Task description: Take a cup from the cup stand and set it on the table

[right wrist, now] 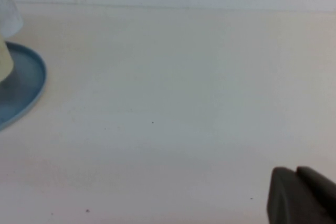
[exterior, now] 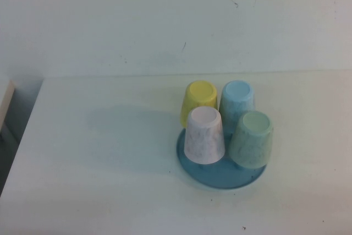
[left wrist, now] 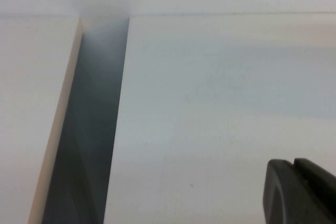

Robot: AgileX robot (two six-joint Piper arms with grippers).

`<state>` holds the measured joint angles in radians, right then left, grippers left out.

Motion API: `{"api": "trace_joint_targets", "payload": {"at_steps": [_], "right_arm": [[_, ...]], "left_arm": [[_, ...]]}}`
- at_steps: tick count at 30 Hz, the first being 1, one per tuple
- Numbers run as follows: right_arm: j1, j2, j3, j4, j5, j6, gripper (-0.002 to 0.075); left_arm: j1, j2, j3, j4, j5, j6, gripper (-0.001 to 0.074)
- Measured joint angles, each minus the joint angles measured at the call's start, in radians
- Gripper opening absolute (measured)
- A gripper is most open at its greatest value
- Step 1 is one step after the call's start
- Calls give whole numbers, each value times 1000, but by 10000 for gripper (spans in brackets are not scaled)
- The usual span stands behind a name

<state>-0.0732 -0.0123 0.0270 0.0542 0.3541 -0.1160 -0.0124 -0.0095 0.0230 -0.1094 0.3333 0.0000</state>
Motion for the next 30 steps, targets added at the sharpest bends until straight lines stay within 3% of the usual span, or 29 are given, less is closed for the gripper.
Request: {"api": "trace_joint_targets", "payload": {"at_steps": [4,14,23,30], "right_arm": [[0,0,0,124,0,0,-3],[0,0,0,702,-1,0,-3],[0,0,0,759,-108,-28,-3],[0,0,0,765,-99,-214,-3]], "left_arm": [[0,0,0,0,0,0,-3],[0,0,0,0,0,0,-3],[0,0,0,0,0,0,-3],[0,0,0,0,0,0,-3]]}}
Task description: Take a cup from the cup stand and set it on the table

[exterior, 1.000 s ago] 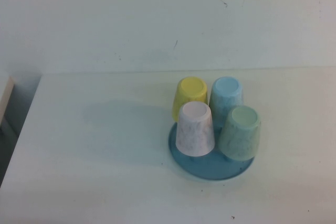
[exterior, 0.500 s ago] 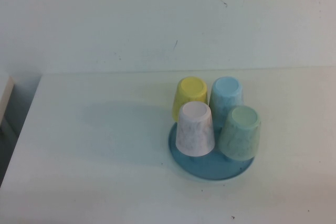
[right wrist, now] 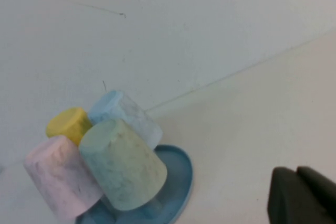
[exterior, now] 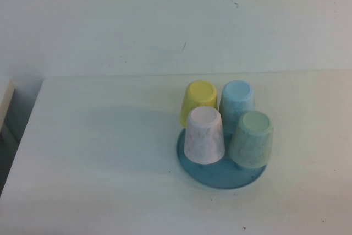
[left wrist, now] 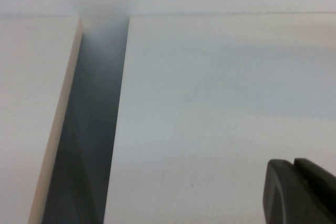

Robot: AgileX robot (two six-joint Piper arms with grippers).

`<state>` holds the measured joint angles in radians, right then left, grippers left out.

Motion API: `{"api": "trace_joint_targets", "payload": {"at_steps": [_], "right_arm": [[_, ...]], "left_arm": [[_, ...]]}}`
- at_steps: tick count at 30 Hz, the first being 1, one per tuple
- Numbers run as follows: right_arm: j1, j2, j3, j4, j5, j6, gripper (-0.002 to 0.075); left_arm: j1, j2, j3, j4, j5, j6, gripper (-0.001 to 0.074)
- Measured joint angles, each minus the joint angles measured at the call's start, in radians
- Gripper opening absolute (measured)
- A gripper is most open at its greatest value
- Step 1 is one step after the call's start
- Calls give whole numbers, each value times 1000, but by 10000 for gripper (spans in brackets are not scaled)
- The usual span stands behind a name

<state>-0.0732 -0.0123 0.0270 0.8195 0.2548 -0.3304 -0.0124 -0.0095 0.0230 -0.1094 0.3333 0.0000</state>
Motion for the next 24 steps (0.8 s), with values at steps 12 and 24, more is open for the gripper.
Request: {"api": "trace_joint_targets", "payload": {"at_steps": [12,24], "right_arm": [[0,3,-110,-12,149,-184,-3],[0,412,-700,-434,549,-239,-3]], "left_arm": [[0,0,0,0,0,0,-3],[0,0,0,0,0,0,-3]]}}
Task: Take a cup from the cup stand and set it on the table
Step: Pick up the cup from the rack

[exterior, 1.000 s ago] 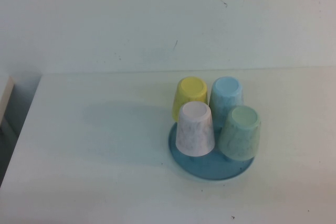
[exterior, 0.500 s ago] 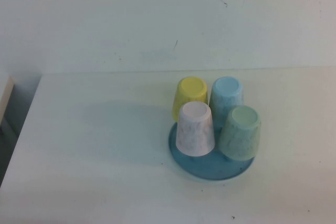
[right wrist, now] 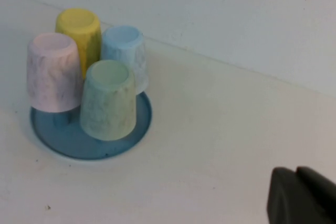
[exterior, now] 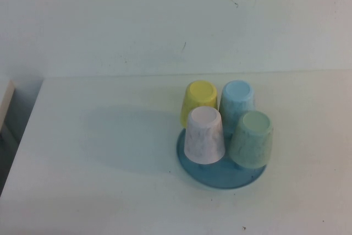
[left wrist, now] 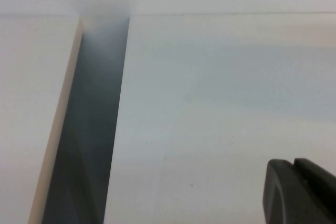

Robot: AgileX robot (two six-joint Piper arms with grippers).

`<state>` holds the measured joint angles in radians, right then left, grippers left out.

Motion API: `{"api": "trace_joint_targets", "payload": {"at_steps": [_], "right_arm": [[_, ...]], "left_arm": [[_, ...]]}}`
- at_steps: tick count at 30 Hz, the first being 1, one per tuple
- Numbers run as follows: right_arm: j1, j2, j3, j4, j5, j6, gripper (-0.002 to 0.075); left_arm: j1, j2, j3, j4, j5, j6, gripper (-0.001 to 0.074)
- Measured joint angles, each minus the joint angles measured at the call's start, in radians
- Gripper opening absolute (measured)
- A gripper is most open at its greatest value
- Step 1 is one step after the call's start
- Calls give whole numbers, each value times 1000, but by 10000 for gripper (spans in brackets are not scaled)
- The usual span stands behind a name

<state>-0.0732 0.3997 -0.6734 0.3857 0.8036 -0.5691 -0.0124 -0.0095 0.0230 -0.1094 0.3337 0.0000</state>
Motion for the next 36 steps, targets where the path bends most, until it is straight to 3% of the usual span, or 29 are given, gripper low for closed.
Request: {"api": "trace_joint_targets", "payload": {"at_steps": [16,36], "right_arm": [[19,517,-409,-12,411,-140,-3],[454,1054,-711,-241,431,-132,-3]], "left_arm": [[0,0,0,0,0,0,-3],[0,0,0,0,0,0,-3]]}}
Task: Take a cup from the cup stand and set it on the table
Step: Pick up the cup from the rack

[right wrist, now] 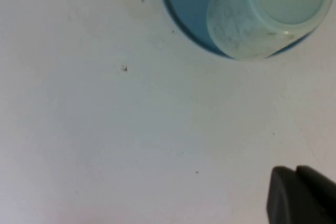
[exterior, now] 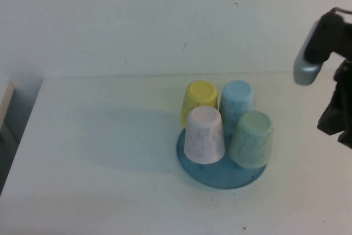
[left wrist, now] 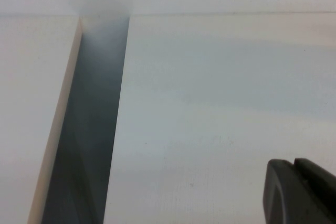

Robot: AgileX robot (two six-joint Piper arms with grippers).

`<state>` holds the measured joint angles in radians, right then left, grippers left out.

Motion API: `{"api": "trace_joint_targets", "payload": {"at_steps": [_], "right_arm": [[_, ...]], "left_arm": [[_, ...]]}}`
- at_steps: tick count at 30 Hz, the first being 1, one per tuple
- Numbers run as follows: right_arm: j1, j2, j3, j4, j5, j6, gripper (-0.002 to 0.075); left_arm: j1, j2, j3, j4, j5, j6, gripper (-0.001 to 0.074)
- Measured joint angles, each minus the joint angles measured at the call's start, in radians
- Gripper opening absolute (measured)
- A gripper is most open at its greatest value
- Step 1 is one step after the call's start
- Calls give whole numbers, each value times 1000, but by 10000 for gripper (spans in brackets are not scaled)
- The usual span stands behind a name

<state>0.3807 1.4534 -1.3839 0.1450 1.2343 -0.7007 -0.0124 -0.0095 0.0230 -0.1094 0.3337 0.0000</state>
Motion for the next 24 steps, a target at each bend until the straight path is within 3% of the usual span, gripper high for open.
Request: {"api": "trace_joint_targets", "payload": {"at_steps": [4,9,13,18,20,24], "right_arm": [[67,75,-15,-112,0,18,-3],[84,171,-71,-160,0,72,30],[84,226,-154,-145,0,81,232],[84,276,-285,-89,0,82,566],[84,296,-321,-63,0,82,625],[86,346,-339,-36,0,82,659]], "left_arm": [[0,0,0,0,0,0,-3],[0,0,0,0,0,0,-3],[0,0,0,0,0,0,-4],[0,0,0,0,0,0,-3],[0,0,0,0,0,0,-3],[0,0,0,0,0,0,-3]]}}
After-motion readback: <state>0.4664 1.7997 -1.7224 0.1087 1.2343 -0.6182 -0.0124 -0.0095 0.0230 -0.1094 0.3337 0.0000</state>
